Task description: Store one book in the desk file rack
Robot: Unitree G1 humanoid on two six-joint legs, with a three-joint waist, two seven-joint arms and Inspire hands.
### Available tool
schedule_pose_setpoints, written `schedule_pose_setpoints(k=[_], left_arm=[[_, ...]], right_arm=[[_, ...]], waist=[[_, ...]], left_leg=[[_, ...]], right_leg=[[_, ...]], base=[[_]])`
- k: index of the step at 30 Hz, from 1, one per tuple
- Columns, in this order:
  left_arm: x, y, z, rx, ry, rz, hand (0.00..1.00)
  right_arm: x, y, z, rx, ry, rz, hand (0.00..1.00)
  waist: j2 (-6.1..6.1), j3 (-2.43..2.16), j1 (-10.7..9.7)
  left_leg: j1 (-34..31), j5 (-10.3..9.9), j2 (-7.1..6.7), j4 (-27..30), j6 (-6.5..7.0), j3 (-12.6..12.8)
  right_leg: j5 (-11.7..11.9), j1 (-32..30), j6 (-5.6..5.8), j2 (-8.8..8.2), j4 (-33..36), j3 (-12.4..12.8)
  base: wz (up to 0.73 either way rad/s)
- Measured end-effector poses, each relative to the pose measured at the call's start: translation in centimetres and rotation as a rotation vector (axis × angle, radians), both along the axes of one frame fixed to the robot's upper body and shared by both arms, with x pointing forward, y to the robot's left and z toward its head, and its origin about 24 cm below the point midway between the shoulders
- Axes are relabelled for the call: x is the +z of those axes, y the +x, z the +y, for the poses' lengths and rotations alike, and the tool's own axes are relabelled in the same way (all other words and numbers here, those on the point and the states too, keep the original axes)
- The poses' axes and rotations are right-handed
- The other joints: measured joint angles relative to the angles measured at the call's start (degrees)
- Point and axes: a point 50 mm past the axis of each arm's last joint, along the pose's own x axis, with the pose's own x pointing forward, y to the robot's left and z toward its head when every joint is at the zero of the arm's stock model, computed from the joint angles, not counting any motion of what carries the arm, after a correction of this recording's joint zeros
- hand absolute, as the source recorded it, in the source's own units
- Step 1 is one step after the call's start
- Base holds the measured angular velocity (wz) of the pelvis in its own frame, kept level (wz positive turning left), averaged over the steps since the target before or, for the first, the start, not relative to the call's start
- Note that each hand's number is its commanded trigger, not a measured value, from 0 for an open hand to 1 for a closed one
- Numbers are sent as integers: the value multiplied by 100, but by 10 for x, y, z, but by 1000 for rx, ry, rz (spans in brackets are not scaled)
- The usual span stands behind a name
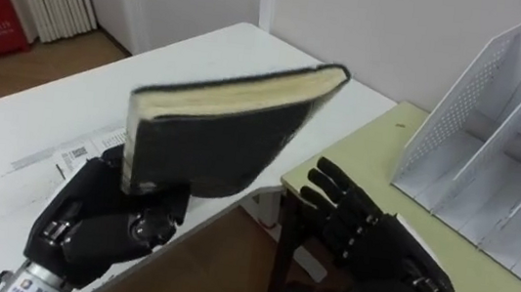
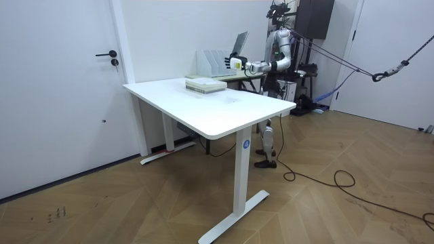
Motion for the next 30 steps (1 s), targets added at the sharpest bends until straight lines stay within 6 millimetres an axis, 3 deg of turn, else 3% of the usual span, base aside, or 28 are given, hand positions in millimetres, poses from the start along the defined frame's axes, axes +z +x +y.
schedule_pose_setpoints(k=[5,13,17,30], left_arm=[[-11,-3,-6,-93,-22,59,100],[-7,-3,-5,-164,-98,41,100],[-2,0,-3,-198,-73,19,100],[-2,-1,-3,-285,-31,34,100]], right_arm=[[3,0,1,30,74,-7,0],[9,4,2,102,135,-13,0],[16,11,7,135,147,-43,0],[17,10,5,178,130,-42,0]], waist=[[19,-1,-3],[36,5,-18],[28,76,-32],[32,69,-33]], left_leg=[[-61,-5,7,15,7,3],[-225,-11,13,113,16,5],[-270,-31,18,188,35,6],[-276,-45,4,193,53,9]], right_leg=[[0,-81,-2,6,95,29],[-5,-227,-9,6,214,90],[-6,-252,-9,17,261,159],[-12,-249,1,4,236,154]], base=[[-1],[-1],[0],[0]])
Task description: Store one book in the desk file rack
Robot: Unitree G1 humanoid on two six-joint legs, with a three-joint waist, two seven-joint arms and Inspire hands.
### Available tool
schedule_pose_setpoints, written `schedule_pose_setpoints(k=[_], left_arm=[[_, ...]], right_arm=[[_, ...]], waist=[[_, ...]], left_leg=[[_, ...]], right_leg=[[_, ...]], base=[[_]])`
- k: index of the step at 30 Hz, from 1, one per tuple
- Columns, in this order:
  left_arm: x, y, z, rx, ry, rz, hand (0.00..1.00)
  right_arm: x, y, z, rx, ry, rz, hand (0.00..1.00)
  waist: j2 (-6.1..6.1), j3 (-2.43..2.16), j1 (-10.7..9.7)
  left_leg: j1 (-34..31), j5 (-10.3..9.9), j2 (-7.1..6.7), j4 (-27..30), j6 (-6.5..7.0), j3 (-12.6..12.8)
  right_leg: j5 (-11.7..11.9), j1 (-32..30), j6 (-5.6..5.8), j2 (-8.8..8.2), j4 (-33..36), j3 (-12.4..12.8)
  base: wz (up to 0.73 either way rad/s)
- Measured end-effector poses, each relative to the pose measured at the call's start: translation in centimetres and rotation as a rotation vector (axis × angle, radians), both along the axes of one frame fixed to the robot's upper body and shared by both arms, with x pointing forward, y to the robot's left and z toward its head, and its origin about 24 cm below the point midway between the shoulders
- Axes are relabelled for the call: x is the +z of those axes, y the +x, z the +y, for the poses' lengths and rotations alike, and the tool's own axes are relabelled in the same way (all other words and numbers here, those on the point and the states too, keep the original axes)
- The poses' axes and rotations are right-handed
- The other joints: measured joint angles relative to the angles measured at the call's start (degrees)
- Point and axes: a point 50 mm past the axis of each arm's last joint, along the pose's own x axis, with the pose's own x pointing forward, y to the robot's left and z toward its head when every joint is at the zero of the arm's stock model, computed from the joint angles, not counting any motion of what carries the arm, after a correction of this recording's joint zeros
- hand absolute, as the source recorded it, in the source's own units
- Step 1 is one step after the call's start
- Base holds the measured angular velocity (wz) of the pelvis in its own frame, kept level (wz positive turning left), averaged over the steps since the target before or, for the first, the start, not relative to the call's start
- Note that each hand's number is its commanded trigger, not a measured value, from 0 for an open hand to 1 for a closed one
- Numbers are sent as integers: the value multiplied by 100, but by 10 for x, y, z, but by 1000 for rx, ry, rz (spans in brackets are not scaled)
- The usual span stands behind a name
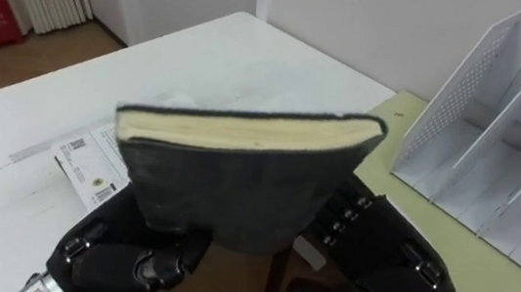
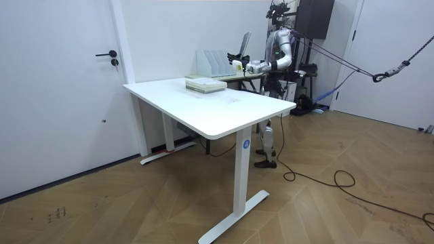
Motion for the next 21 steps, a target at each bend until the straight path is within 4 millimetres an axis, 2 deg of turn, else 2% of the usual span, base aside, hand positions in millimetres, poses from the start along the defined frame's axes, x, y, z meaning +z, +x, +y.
schedule_pose_setpoints(k=[11,18,19,20,21], left_arm=[[-19,-8,2,-122,63,119,100],[-32,-13,13,-146,200,196,100],[-33,-14,15,-144,208,202,100],[-33,-14,16,-144,214,204,100],[-33,-14,17,-144,216,205,100]], right_arm=[[-6,-3,8,54,-16,52,0],[-7,-5,0,86,-92,67,0],[-7,-5,-1,88,-102,68,21],[-6,-5,-2,90,-111,69,76],[-6,-5,-2,90,-111,70,100]], waist=[[84,-59,-8],[207,-49,4],[232,-43,4],[250,-43,-15],[251,-44,-29]], left_leg=[[20,0,2,11,1,-1],[6,-1,0,3,2,2],[2,-1,0,6,2,2],[5,0,0,11,2,21],[13,1,1,10,2,41]], right_leg=[[3,11,0,-7,49,-32],[3,5,0,-8,54,-11],[2,1,0,-8,51,-11],[1,0,1,-8,48,-9],[0,-2,0,-8,49,-7]], base=[[0],[0],[0],[0],[-3]])
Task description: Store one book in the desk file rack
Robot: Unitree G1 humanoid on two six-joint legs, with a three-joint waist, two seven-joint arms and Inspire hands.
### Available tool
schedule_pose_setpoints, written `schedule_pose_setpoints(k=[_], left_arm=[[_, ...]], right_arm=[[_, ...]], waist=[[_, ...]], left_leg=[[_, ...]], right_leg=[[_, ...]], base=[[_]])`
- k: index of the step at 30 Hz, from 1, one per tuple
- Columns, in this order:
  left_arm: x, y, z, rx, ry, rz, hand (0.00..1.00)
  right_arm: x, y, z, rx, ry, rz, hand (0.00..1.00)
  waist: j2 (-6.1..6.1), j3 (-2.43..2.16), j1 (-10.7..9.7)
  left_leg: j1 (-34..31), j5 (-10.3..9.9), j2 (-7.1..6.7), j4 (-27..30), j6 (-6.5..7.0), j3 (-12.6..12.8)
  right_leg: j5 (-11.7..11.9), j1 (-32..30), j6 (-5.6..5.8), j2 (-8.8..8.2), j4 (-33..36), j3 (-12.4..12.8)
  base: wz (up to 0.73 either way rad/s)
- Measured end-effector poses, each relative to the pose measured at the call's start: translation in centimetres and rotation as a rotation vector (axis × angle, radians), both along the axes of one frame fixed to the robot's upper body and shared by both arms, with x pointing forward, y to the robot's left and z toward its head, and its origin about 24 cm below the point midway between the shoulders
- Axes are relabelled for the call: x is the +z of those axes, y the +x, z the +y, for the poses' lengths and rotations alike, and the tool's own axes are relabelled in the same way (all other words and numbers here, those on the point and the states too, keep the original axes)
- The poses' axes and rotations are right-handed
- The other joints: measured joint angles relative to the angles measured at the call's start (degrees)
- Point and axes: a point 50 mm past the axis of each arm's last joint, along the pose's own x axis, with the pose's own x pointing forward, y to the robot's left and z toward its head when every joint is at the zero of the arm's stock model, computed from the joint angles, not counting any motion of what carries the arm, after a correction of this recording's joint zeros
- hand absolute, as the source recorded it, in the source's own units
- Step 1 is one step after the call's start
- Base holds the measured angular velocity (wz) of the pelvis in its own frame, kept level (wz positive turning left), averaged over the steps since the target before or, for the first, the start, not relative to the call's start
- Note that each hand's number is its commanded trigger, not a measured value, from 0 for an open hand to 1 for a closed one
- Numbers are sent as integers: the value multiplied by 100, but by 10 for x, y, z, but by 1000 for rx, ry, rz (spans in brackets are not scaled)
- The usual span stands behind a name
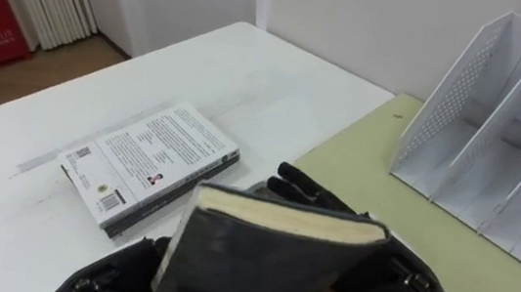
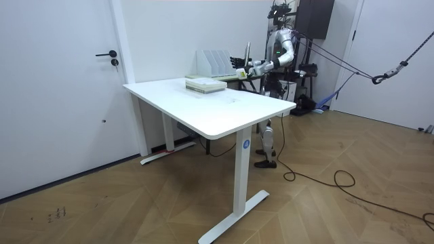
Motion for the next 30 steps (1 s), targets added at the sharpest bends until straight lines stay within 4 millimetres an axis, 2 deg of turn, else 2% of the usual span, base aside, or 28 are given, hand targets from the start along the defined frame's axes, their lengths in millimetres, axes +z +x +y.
schedule_pose_setpoints(k=[6,11,15,27,28,29,30], left_arm=[[-2,-2,6,-4,34,22,100],[-4,-2,6,-10,38,30,100],[-7,-5,0,-43,29,45,100],[-9,-7,-3,-80,35,49,100],[-9,-7,-4,-82,34,50,61],[-9,-7,-4,-82,34,50,2],[-9,-8,-4,-83,34,50,0]], right_arm=[[1,0,1,1,31,6,100],[1,-2,1,37,26,4,100],[0,-2,2,48,23,4,100],[0,-3,3,67,23,8,100],[0,-3,3,67,23,8,100],[0,-3,3,67,23,9,100],[0,-3,3,67,23,9,100]], waist=[[0,4,-24],[-4,12,-115],[22,21,-111],[-17,30,-110],[-19,29,-110],[-25,28,-108],[-29,26,-108]], left_leg=[[6,0,18,-18,-2,68],[7,-2,22,-16,0,79],[4,-2,25,-12,0,88],[-27,-2,27,-20,-1,105],[-33,-2,26,-20,-1,105],[-33,-2,27,-20,-1,119],[-33,-2,28,-20,-1,121]], right_leg=[[-6,-1,-5,1,-6,9],[-5,-6,-5,0,-2,3],[-5,-7,-5,2,4,4],[-5,-82,-6,3,9,13],[-5,-83,-6,2,11,13],[-5,-85,-6,2,15,17],[-5,-85,-6,2,16,19]], base=[[0],[0],[0],[-1],[0],[0],[0]])
